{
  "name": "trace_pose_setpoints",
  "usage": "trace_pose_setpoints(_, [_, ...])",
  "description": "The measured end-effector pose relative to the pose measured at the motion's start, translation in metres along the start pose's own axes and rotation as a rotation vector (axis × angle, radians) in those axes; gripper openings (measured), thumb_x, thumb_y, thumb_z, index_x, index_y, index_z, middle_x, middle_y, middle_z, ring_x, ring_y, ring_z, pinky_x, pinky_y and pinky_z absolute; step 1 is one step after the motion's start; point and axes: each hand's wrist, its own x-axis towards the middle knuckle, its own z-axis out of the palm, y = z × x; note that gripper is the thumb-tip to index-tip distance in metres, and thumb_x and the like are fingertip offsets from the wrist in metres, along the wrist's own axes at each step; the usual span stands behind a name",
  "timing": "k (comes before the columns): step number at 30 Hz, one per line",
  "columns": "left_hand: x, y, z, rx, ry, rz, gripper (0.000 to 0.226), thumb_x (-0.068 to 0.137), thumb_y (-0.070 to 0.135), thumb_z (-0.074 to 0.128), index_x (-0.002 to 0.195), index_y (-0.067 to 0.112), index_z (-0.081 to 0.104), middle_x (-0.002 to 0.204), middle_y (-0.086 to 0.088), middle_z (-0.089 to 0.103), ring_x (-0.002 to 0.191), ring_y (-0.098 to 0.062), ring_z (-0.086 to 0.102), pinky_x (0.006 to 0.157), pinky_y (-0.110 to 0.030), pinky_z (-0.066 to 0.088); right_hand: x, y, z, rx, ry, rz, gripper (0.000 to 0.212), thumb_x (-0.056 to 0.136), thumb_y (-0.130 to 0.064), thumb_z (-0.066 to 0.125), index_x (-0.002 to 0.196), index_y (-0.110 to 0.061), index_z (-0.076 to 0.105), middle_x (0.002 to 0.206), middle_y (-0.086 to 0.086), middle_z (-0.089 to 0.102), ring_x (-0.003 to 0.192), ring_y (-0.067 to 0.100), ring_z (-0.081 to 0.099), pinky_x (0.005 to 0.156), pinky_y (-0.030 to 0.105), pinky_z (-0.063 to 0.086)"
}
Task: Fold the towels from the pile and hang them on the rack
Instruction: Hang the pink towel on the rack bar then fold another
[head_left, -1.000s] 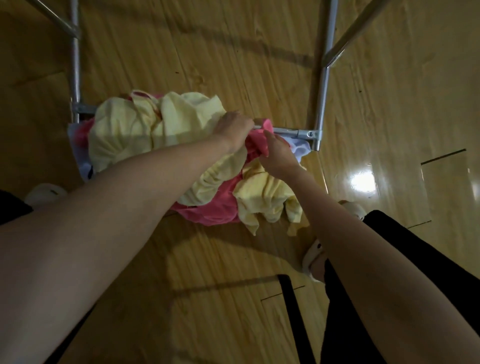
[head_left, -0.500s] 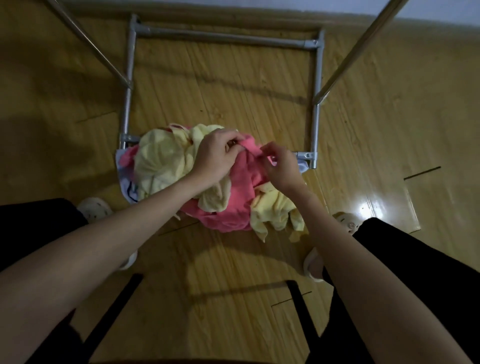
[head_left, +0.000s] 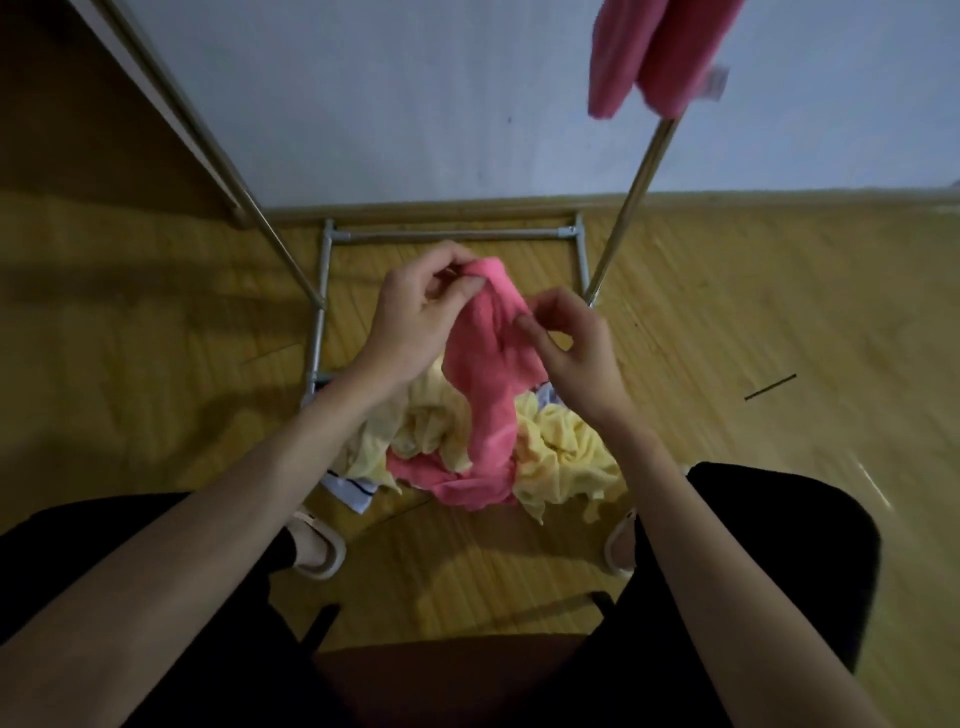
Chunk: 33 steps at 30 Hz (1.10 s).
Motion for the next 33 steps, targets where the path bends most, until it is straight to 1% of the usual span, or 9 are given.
trace_pose_setpoints(7, [-0.005,0.073,-0.029,-0.180,-0.009,0.030,0.018,0.085,0.009,0.055,0.083,0.027,0.059,0.070,0.020,0.059,0.071,0.007,0.051,0.066,-0.012,0.039,-0.011,-0.045,-0.018,-0.086,-0.103,-0.043,0.016,0.079,-0.015,0.064,0.094,-0.008,0.066,0.087,0.001,0.067,0.083,0.018,0.063,0.080,0.037,0.052])
trace_pose_setpoints(12, [-0.005,0.097,-0.053,-0.307,0.109,-0.060,0.019,0.087,0.011,0.055,0.077,0.026,0.060,0.066,0.020,0.057,0.068,0.001,0.049,0.064,-0.020,0.038,-0.025,-0.048,-0.017,-0.213,-0.253,0.058,0.032,0.081,-0.036,0.054,0.097,-0.011,0.067,0.090,0.000,0.069,0.085,0.019,0.064,0.080,0.044,0.051])
trace_pose_setpoints(14, [-0.004,0.097,-0.061,-0.275,0.163,-0.103,0.022,0.089,0.008,0.056,0.075,0.025,0.060,0.063,0.019,0.057,0.066,0.001,0.049,0.062,-0.019,0.036,-0.028,-0.051,-0.017,-0.235,-0.266,0.093,0.022,0.084,-0.028,0.055,0.092,-0.011,0.065,0.083,0.000,0.067,0.077,0.018,0.063,0.074,0.046,0.050])
trace_pose_setpoints(16, [-0.005,0.091,-0.066,-0.230,0.184,-0.182,0.025,0.089,0.003,0.058,0.074,0.023,0.062,0.062,0.017,0.059,0.065,-0.001,0.051,0.062,-0.020,0.038,-0.031,-0.064,-0.021,-0.221,-0.232,0.097,0.007,0.086,-0.019,0.057,0.081,-0.018,0.060,0.071,-0.007,0.059,0.065,0.008,0.054,0.064,0.036,0.045])
trace_pose_setpoints(19, [-0.019,0.081,-0.066,-0.170,0.122,-0.298,0.025,0.086,-0.002,0.060,0.076,0.021,0.065,0.069,0.009,0.062,0.068,-0.005,0.055,0.071,-0.026,0.043,-0.028,-0.094,-0.029,-0.095,-0.163,0.104,0.008,0.091,-0.014,0.056,0.086,-0.010,0.060,0.075,-0.002,0.059,0.069,0.007,0.053,0.062,0.025,0.043])
trace_pose_setpoints(23, [-0.040,0.073,-0.068,-0.005,0.004,-0.314,0.020,0.084,-0.001,0.064,0.083,0.018,0.067,0.078,0.002,0.064,0.078,-0.012,0.059,0.081,-0.035,0.049,-0.018,-0.146,-0.030,0.056,-0.076,0.113,0.010,0.096,-0.012,0.052,0.095,-0.007,0.060,0.076,-0.007,0.058,0.063,-0.009,0.053,0.061,0.010,0.041])
trace_pose_setpoints(26, [-0.053,0.075,-0.072,0.064,-0.045,-0.282,0.022,0.085,0.002,0.064,0.084,0.023,0.068,0.084,0.006,0.067,0.085,-0.013,0.063,0.085,-0.034,0.051,-0.010,-0.179,-0.029,0.176,-0.013,0.155,0.021,0.096,-0.016,0.054,0.097,0.002,0.063,0.077,0.002,0.061,0.064,-0.002,0.056,0.062,0.015,0.046])
trace_pose_setpoints(30, [-0.075,0.100,-0.080,-0.029,-0.133,-0.207,0.008,0.088,0.024,0.065,0.088,0.020,0.072,0.086,0.000,0.072,0.088,-0.018,0.067,0.082,-0.037,0.053,-0.005,-0.208,-0.022,0.300,0.023,0.276,0.016,0.094,-0.019,0.057,0.085,-0.010,0.066,0.072,0.004,0.066,0.064,0.007,0.062,0.063,0.023,0.054])
trace_pose_setpoints(33, [-0.089,0.117,-0.089,-0.174,-0.292,-0.173,0.042,0.080,0.042,0.065,0.104,0.007,0.068,0.100,-0.009,0.070,0.096,-0.026,0.066,0.083,-0.038,0.053,-0.007,-0.215,-0.007,0.374,0.026,0.388,0.021,0.093,-0.016,0.058,0.076,-0.004,0.061,0.067,0.010,0.059,0.059,0.014,0.057,0.059,0.027,0.050])
